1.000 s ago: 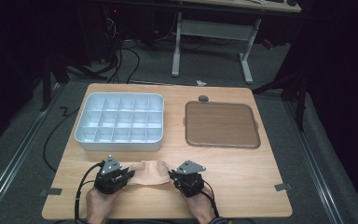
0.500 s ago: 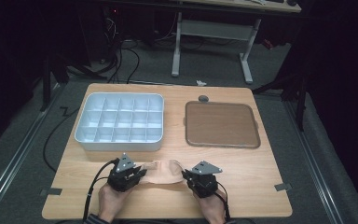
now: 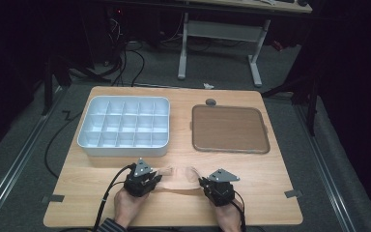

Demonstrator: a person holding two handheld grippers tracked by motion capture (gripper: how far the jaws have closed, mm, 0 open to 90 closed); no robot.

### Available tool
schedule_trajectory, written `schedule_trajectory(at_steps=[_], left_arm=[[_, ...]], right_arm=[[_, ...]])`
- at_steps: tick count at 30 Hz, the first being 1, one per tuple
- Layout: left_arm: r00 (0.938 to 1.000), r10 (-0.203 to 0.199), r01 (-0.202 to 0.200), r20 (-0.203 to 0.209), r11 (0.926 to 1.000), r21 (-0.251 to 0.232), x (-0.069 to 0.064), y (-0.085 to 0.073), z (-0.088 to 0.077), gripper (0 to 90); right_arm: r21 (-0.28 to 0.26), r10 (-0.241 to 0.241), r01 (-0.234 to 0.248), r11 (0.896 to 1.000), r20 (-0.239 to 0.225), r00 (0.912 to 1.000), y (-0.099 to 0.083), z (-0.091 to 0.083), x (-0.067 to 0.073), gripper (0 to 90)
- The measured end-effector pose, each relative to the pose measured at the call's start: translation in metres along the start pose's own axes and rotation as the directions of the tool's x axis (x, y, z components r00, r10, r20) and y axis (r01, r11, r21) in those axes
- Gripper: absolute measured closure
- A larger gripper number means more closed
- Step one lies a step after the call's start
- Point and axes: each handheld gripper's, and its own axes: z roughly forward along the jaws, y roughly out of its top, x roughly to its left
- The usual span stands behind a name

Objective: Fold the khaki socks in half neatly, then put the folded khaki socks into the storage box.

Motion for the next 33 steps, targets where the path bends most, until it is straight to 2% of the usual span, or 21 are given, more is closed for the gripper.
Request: schedule_trajectory(at_steps=[5,9,11,12,13,15,19,26,29,33], left_arm=[[0.9997,0.005,-0.005,-0.023,1.0,0.005,-0.003,0.0,0.005,77.6],[0.9981,0.019,-0.018,-0.058,0.9998,0.012,-0.005,0.001,0.006,74.6],[0.9974,0.019,-0.018,-0.069,0.9996,0.021,-0.005,0.001,0.006,67.7],[0.9967,0.017,-0.016,-0.079,0.9996,0.022,-0.005,0.001,0.006,67.7],[0.9952,0.012,-0.009,-0.098,0.9997,0.022,-0.004,0.001,0.005,60.2],[0.9942,0.008,-0.005,-0.107,0.9998,0.022,-0.003,0.001,0.005,54.9],[0.9912,-0.018,0.021,-0.131,0.9996,0.021,0.0,0.0,0.002,47.5],[0.9915,-0.054,0.056,-0.118,0.9984,0.012,0.004,-0.004,-0.004,44.1],[0.9923,-0.066,0.067,-0.105,0.9978,0.003,0.007,-0.005,-0.009,43.4],[0.9924,-0.083,0.082,-0.091,0.9966,-0.011,0.01,-0.004,-0.016,42.9]], right_arm=[[0.013,0.005,-0.005,1.0,0.011,0.9999,-0.002,0.003,-0.004,87.0],[0.026,0.009,-0.009,1.0,0.016,0.9998,-0.004,0.006,-0.005,86.9],[0.031,0.011,-0.012,0.999,0.016,0.9998,-0.004,0.008,-0.005,86.7],[0.032,0.008,-0.008,0.999,0.014,0.9999,-0.004,0.009,-0.005,86.6],[0.032,0.013,-0.013,0.999,0.011,0.9999,-0.004,0.01,-0.005,86.2],[0.032,0.013,-0.013,0.999,0.012,0.9998,-0.004,0.01,-0.005,85.8],[0.033,0.027,-0.027,0.999,0.011,0.9996,-0.005,0.012,-0.007,78.0],[0.035,0.036,-0.037,0.999,0.023,0.9991,-0.004,0.014,-0.008,66.1],[-0.005,0.052,-0.052,0.999,0.039,0.9979,-0.001,0.006,-0.009,59.5],[-0.039,0.047,-0.045,0.998,0.045,0.9979,0.004,-0.003,-0.008,60.1]])
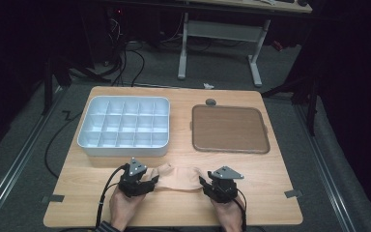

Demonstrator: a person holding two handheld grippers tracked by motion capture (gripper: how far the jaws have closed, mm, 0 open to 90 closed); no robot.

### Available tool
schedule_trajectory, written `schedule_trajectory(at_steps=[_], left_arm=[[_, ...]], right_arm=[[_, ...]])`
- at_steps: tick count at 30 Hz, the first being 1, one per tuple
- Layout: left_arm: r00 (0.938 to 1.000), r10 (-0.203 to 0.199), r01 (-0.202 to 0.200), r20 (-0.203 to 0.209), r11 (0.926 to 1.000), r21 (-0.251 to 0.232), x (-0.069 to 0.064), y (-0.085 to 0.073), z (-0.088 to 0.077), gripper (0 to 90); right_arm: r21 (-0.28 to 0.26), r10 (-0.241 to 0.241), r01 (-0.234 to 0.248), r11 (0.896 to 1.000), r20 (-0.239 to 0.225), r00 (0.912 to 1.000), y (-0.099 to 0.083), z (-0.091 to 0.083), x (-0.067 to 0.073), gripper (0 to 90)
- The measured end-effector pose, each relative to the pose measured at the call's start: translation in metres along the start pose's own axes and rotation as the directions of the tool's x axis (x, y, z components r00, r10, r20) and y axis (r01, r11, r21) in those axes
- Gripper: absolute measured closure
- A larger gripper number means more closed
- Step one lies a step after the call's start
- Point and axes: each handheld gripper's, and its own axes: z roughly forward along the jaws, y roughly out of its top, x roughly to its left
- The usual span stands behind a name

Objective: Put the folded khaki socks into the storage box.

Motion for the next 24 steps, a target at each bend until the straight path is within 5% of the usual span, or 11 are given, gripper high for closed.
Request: schedule_trajectory(at_steps=[9,15,24], left_arm=[[0.9985,-0.054,0.054,0.01,0.9985,-0.009,0.018,0.004,-0.009,43.3],[0.997,-0.07,0.069,0.033,0.9973,0.026,0.022,0.006,0.002,43.3],[0.9964,-0.07,0.068,0.047,0.9968,0.042,0.019,0.005,0.01,43.9]], right_arm=[[-0.038,-0.069,0.065,0.997,-0.111,0.9914,0.019,-0.001,0.028,81.5],[-0.004,-0.096,0.097,0.995,-0.165,0.9817,0.023,0.021,0.051,84.0],[0.038,-0.113,0.122,0.992,-0.181,0.977,0.021,0.042,0.066,84.2]])
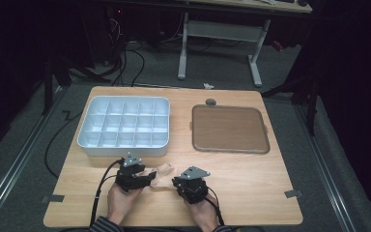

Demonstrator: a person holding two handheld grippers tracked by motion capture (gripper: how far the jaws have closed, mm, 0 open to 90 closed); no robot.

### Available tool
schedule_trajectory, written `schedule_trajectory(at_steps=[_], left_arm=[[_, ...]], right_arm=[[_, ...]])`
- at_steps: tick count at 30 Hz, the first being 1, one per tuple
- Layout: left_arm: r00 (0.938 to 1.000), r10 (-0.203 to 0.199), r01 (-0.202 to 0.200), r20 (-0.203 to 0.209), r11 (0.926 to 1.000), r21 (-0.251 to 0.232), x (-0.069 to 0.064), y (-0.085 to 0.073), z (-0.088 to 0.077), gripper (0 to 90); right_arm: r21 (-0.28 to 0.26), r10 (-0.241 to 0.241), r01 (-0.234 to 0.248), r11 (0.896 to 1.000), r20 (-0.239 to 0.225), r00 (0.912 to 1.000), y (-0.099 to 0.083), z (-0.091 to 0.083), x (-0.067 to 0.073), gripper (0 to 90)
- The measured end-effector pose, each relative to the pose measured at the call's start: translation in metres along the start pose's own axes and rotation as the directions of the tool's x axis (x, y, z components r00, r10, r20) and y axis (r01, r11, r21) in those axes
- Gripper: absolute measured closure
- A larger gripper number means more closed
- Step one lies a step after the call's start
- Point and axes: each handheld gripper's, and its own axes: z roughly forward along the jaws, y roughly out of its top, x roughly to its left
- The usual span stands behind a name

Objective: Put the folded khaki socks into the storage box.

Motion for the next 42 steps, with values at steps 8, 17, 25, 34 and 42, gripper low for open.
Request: schedule_trajectory(at_steps=[8,17,25,34,42], left_arm=[[0.9996,0.011,-0.011,0.026,0.9999,0.004,-0.005,0.0,0.003,45.6],[0.9982,0.057,-0.057,0.019,0.9981,0.023,-0.011,-0.001,0.006,52.5],[0.9959,0.09,-0.091,0.004,0.9951,0.04,-0.013,-0.001,0.005,61.5],[0.9918,0.127,-0.126,-0.014,0.9898,0.067,-0.02,0.002,0.007,73.8],[0.9946,0.101,-0.102,0.024,0.9925,0.068,-0.017,0.002,0.007,82.0]], right_arm=[[0.041,-0.03,0.03,0.999,0.015,0.9994,-0.007,0.011,0.005,84.2],[0.05,-0.047,0.046,0.998,0.027,0.9985,-0.006,0.012,0.007,84.1],[0.04,-0.049,0.048,0.998,0.024,0.9985,-0.008,0.012,0.006,84.1],[0.038,-0.026,0.026,0.999,0.005,0.9996,-0.009,0.011,0.004,84.2],[0.038,-0.024,0.024,0.999,0.006,0.9997,-0.009,0.011,0.004,84.2]])
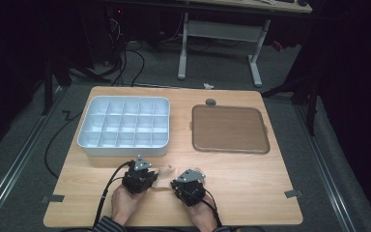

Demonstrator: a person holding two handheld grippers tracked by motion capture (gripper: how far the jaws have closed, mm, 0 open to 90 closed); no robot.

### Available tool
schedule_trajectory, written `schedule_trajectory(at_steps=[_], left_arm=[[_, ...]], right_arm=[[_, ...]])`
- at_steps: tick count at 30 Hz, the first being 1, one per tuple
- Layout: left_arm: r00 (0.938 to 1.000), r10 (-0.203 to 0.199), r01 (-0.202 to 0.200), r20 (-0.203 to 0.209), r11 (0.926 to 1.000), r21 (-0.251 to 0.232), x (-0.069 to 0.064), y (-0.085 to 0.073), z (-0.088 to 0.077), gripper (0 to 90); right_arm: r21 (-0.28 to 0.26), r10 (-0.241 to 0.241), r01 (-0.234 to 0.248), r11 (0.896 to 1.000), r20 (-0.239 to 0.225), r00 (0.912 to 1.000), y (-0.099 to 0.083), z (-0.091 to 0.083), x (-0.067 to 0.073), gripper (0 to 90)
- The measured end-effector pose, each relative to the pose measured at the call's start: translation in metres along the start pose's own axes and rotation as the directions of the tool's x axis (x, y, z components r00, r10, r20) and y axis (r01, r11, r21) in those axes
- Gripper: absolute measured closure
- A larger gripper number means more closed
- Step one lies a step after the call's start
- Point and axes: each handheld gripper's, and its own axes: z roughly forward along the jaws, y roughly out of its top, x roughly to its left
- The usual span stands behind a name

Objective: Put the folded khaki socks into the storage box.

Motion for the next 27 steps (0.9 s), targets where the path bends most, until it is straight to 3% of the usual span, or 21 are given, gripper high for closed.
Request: schedule_trajectory(at_steps=[14,19,22,27], left_arm=[[0.9973,-0.035,0.036,0.065,0.999,-0.025,0.007,0.001,-0.008,84.6],[0.9951,-0.044,0.048,0.089,0.9978,-0.045,0.008,0.002,-0.014,84.8],[0.9903,-0.061,0.069,0.125,0.9955,-0.065,0.009,0.003,-0.018,84.8],[0.9894,-0.056,0.066,0.134,0.9952,-0.072,0.009,0.005,-0.024,84.8]], right_arm=[[0.005,0.0,0.0,1.0,-0.007,1.0,0.001,0.0,-0.001,84.6],[0.011,-0.002,0.002,1.0,-0.006,1.0,0.002,0.0,-0.001,84.8],[0.013,0.007,-0.006,1.0,-0.015,0.9999,0.002,0.0,-0.001,84.9],[0.021,0.003,-0.002,1.0,-0.036,0.9994,0.004,0.002,-0.001,85.4]])
